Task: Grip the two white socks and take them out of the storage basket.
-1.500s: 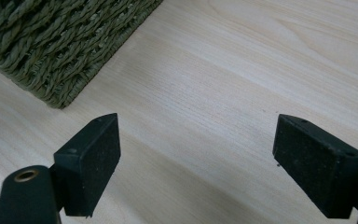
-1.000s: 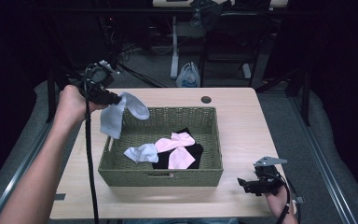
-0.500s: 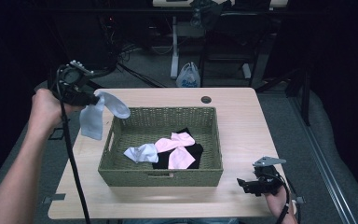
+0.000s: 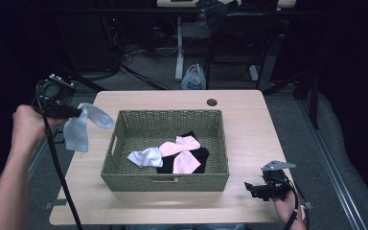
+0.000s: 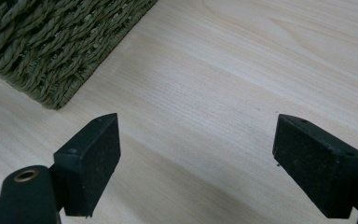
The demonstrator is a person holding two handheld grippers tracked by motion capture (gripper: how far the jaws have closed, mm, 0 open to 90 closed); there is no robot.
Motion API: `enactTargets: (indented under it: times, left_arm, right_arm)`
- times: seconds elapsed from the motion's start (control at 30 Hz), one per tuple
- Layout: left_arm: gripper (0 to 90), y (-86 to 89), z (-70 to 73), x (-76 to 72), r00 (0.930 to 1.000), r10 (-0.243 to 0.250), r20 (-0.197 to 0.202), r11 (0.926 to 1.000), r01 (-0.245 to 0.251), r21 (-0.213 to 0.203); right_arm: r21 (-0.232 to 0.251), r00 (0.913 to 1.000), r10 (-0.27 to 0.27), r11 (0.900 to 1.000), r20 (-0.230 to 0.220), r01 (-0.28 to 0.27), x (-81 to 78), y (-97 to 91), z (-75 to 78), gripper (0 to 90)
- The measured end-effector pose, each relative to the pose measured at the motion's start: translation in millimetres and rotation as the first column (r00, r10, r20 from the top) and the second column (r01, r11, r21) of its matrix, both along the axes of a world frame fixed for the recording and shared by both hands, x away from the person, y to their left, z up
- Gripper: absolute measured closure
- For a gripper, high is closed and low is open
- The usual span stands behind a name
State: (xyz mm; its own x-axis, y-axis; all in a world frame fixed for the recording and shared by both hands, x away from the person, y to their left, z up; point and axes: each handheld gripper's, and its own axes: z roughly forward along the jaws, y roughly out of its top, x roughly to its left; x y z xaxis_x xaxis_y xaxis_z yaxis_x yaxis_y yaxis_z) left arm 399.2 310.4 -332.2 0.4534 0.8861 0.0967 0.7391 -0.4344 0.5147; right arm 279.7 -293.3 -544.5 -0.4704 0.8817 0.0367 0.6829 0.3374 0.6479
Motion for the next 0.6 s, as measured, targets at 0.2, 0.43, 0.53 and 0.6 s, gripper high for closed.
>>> enactTargets:
  times: [0.2,0.43,0.53,0.6]
  left_arm:
    - [85.1,13.3,-19.9,1.2,0.9991,0.036,-0.022,0.9993,-0.036,-0.010]
    - [85.0,20.7,-44.1,2.0,0.9971,0.054,-0.054,0.9984,-0.055,-0.012]
    - [84.5,23.5,-62.0,3.8,0.9946,0.060,-0.085,0.9980,-0.061,-0.016]
    - [84.1,24.5,-71.0,4.6,0.9936,0.060,-0.095,0.9979,-0.062,-0.016]
  right_arm:
    - [-0.003,1.0000,-0.004,1.0000,0.000,0.004,0.0,0.0,0.1,14.7]
    - [0.008,0.9999,-0.013,0.9999,0.003,0.013,0.2,-0.5,0.1,14.7]
    - [0.012,0.9999,-0.011,0.9999,0.002,0.011,0.4,-0.9,0.1,14.7]
    - [0.013,0.9999,-0.012,0.9998,0.001,0.012,0.5,-1.1,0.1,14.7]
